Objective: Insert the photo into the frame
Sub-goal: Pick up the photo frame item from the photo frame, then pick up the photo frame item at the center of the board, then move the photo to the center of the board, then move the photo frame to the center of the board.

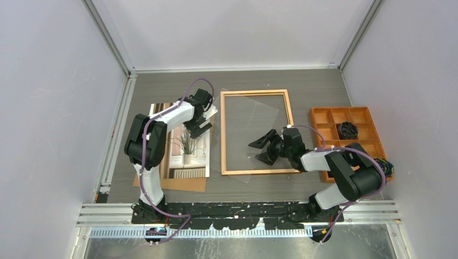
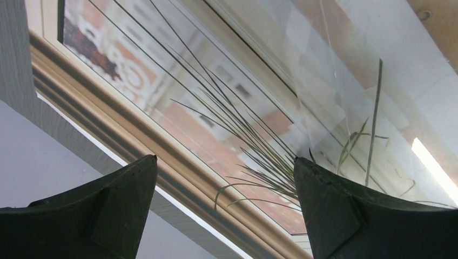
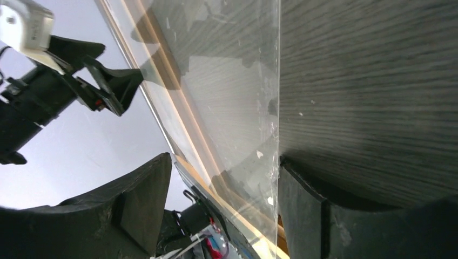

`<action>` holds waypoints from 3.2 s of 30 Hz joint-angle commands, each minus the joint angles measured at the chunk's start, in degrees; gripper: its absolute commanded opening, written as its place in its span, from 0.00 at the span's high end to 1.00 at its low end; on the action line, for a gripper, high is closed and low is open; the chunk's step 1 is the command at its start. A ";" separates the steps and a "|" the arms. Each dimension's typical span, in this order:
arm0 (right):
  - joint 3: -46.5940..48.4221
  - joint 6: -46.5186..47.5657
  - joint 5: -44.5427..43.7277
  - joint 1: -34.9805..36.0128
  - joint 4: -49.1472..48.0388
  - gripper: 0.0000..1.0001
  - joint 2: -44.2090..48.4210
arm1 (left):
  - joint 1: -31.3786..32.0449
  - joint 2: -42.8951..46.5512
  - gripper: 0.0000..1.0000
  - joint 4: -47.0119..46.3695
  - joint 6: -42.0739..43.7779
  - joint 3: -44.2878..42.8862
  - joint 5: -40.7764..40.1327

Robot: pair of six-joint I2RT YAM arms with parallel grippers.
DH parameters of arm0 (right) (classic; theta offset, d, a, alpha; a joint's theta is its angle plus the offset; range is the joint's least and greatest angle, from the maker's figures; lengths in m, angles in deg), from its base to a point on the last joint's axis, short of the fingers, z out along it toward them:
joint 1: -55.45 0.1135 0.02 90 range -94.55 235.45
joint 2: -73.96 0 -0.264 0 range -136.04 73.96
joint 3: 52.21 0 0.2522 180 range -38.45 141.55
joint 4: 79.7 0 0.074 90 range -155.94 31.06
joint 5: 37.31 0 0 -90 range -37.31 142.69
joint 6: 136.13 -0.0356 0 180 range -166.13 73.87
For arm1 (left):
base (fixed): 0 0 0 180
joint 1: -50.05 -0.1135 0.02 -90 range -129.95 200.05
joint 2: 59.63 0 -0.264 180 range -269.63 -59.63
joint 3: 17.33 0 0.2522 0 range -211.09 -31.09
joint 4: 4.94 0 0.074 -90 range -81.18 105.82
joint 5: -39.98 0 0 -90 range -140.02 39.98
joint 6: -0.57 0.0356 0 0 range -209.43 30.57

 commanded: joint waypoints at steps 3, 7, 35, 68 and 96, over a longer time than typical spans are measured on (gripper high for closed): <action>-3.67 -4.48 -3.35 0.39 -25.10 0.26 -2.61 | 0.07 -1.41 0.02 0.50 0.39 -0.54 -0.10; -6.33 -7.42 -4.47 0.35 -39.37 0.31 -7.63 | 0.07 -1.53 0.02 0.76 0.37 -0.71 0.24; 28.49 38.60 -4.79 -3.28 49.40 0.99 15.15 | -3.44 3.67 0.00 15.33 -4.94 -20.89 9.81; 23.23 34.04 2.94 -11.71 54.67 0.99 21.09 | 7.87 -4.15 0.02 -10.51 0.42 2.98 -6.09; 23.59 35.89 1.98 -12.35 62.29 0.99 29.41 | 4.71 -15.26 0.09 11.84 -21.87 -29.94 21.96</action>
